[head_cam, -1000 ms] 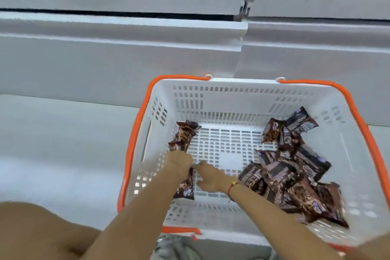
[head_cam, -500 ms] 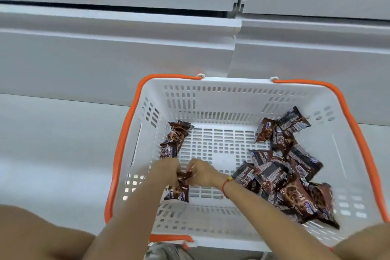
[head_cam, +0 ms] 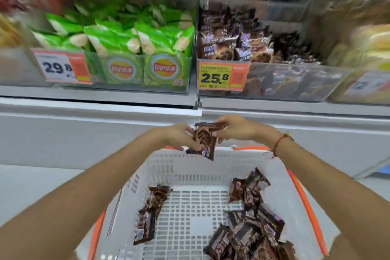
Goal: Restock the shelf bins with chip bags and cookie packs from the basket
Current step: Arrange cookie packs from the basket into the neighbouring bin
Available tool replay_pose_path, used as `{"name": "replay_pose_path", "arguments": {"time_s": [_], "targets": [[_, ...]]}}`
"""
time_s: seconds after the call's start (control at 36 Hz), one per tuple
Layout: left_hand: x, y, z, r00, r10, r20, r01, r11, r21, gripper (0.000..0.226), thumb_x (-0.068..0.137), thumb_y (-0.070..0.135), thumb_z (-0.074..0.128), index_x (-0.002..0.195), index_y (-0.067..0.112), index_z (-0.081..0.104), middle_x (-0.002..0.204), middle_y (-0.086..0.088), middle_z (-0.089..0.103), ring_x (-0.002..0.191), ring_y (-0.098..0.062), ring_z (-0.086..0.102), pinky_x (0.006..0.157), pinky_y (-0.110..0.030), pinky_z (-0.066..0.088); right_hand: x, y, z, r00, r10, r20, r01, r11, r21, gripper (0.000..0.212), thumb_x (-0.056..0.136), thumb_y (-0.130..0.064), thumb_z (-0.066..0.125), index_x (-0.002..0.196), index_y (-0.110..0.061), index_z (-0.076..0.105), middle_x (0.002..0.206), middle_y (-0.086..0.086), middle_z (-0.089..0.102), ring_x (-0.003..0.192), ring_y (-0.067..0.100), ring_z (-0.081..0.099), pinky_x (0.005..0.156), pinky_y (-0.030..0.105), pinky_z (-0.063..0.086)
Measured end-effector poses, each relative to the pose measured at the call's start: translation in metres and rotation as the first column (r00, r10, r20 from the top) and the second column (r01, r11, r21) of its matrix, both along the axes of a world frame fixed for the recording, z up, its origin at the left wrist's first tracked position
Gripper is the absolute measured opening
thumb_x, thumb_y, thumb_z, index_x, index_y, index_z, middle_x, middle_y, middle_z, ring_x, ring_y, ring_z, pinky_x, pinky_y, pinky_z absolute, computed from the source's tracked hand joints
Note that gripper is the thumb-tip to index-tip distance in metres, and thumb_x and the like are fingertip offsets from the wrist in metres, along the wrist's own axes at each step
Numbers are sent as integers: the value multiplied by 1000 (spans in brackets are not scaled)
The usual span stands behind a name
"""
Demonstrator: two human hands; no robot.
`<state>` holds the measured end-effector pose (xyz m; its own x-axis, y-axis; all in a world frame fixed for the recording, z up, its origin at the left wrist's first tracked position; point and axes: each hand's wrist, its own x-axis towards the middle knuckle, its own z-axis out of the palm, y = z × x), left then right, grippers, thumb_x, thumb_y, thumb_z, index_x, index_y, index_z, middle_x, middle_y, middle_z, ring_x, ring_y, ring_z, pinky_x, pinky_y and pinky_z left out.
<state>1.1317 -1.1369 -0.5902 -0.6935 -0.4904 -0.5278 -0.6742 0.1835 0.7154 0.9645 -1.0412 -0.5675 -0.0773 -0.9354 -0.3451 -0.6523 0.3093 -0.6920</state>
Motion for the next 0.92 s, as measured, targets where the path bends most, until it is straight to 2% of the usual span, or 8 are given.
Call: {"name": "replay_pose_path", "arguments": {"time_s": [0.14,0.28,0.33,0.44,0.56,0.67,0.78,0.92], "targets": [[-13,1,55,946,-16,-324,-33,989,-147,21,86,19,70,107,17,66,99,-7,70,85,-12,58,76,-24,43,-17,23,53,940,-146,307,246,916,-317,21,92,-5,60,112,-4,66,99,7,71,87,12,66,83,23,53],[-19,4,106,831,-11,-556,-107,978,-180,15,92,19,61,107,22,59,103,3,70,89,-1,65,79,-15,48,-17,26,90,919,-180,352,363,739,-568,17,90,-3,63,105,-9,67,86,-12,71,78,-1,65,70,11,49],[-20,2,117,783,-4,-622,-185,953,-240,14,92,21,60,105,23,57,106,1,70,98,-6,65,86,-20,48,-15,23,98,911,-232,341,405,655,-637,22,89,-12,65,110,-16,63,95,-11,69,88,1,63,75,9,48],[-25,-5,134,723,-6,-690,-371,840,-396,25,91,31,61,115,25,58,118,7,63,113,-8,56,99,-32,45,-22,15,91,862,-463,-206,86,534,-841,30,95,-22,57,125,-25,57,120,-19,54,117,0,42,101,15,33],[-31,-7,145,707,-43,-706,-483,699,-527,27,89,33,64,115,30,56,115,16,58,111,-4,50,93,-22,38,-31,14,75,699,-502,-509,-82,652,-754,42,88,-10,58,128,-22,59,134,0,55,133,25,40,105,43,35],[-40,-13,152,817,-79,-571,-406,624,-668,36,86,40,66,120,28,61,114,17,61,108,-4,54,87,-24,41,-35,16,76,712,-487,-505,-77,662,-746,50,84,-4,60,130,-24,58,137,-2,53,134,22,38,109,47,30],[-41,-20,162,949,-160,-272,-178,440,-880,46,87,45,62,130,27,59,128,8,62,117,-14,56,92,-31,46,-35,18,81,715,-489,-500,-57,672,-739,44,85,-5,58,125,-24,61,134,-4,55,135,21,38,114,52,20],[-40,-26,180,987,-157,-39,-3,225,-974,48,89,47,59,133,27,56,124,3,65,110,-24,61,91,-39,48,-34,22,87,730,-480,-486,-31,688,-725,42,94,-9,48,130,-28,56,143,-11,45,141,12,26,117,43,-1]]}}
